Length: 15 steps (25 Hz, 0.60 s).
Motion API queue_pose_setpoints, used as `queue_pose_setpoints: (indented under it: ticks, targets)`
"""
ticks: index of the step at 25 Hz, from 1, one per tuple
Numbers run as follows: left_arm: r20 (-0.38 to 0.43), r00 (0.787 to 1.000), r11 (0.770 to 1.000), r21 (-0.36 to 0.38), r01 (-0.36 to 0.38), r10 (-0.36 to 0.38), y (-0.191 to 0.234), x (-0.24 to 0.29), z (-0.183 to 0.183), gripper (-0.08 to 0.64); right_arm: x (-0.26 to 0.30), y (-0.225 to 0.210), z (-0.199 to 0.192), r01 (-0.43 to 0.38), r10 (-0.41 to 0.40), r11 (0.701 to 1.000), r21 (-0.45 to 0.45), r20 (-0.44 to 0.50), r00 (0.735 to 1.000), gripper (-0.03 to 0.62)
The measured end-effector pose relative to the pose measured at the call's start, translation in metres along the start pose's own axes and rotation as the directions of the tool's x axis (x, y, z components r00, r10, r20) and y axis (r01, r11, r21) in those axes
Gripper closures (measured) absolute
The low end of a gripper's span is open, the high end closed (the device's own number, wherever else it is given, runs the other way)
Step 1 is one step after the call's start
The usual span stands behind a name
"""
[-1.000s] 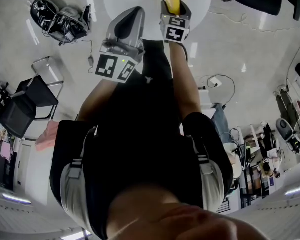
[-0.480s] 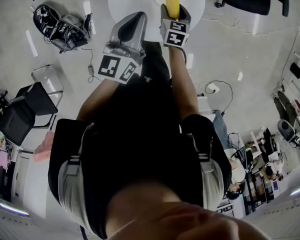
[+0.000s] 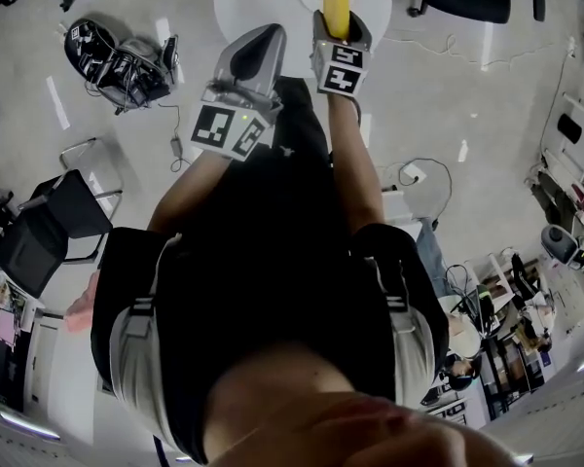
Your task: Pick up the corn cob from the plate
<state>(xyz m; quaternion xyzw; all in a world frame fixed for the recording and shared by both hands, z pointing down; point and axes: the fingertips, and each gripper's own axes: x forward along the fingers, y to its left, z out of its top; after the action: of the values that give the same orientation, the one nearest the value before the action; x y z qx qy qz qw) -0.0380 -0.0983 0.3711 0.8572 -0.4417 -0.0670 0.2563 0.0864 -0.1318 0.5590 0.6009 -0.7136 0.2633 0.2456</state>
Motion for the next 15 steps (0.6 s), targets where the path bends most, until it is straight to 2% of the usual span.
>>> queue_pose_setpoints:
  ticks: [15]
  targets:
    - [0.052,0.996,0.998,0.013,0.065,-0.066,-0.024,-0.066,0.018,0.554,-0.085,0.033,0.02,0.041,-0.041,0.999,0.006,0.128,0.991,0.328]
